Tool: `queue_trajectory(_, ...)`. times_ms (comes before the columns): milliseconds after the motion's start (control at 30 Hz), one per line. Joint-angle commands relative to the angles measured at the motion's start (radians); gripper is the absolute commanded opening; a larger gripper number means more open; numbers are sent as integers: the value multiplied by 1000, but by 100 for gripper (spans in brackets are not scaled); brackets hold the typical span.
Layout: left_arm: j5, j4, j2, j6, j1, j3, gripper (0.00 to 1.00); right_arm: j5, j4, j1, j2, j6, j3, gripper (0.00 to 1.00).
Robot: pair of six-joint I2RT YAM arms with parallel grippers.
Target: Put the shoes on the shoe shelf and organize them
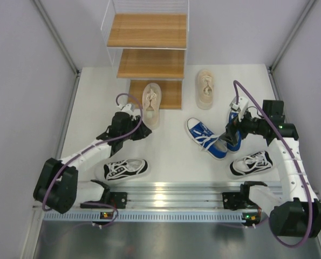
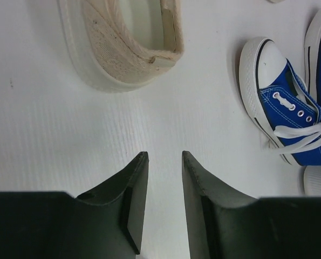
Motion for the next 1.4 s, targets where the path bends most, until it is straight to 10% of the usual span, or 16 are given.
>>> queue_trajectory(0,44,168,66,-73,3,6,36,-39,24,-8,0,-23,5,99)
queue_trajectory(1367,-296,375,487,-84,20,350,34,-16,11,-22,-6,-31,14,100)
